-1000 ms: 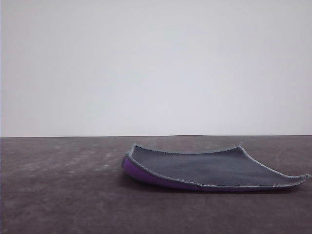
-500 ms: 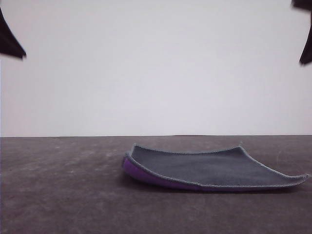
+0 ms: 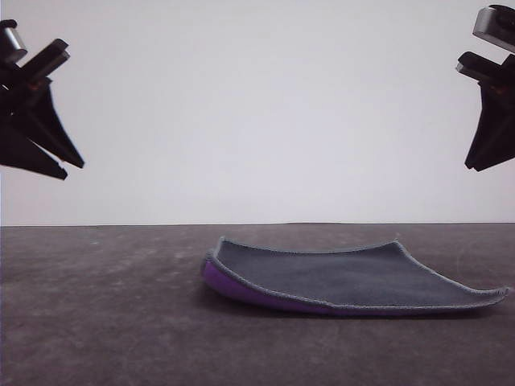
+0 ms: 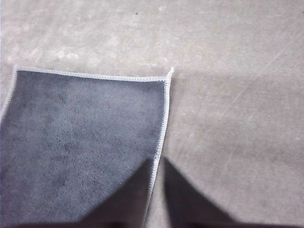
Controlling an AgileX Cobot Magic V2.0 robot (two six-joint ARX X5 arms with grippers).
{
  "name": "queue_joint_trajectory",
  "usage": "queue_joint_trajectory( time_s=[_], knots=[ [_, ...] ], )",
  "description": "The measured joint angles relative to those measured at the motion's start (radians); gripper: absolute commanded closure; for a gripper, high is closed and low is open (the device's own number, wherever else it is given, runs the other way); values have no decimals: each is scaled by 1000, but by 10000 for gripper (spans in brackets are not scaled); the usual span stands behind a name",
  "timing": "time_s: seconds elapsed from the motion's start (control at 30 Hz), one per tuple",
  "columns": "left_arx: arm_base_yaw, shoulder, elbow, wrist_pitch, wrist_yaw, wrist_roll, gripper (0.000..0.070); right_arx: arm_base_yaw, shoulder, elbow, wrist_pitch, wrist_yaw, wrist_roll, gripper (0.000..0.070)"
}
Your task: Fold clothes
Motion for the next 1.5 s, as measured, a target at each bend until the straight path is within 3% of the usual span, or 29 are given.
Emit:
queue_joint_trajectory(
  time_s=[0.07, 0.17, 0.4, 0.6, 0.87, 1.13, 1.5],
  knots=[
    [-10, 5, 0, 0, 0, 2, 413, 0, 0, 0, -6, 0, 0, 265],
    [-22, 10, 0, 2, 0, 5, 414, 0, 0, 0, -22, 0, 0, 213],
    [-50, 13, 0, 12, 18, 5, 416, 0, 0, 0, -43, -2, 0, 214],
    [-96, 61, 28, 99, 27, -28, 414, 0, 34, 0, 1, -41, 2, 214],
    [-162, 294, 240, 86, 38, -42, 414, 0, 238, 105, 9, -117, 4, 214],
    [-202, 540, 452, 1, 39, -14, 415, 0, 465, 274, 13, -155, 3, 214],
    [-209, 758, 571, -21, 40, -1, 415, 0, 657, 413, 30, -165, -5, 214]
  ],
)
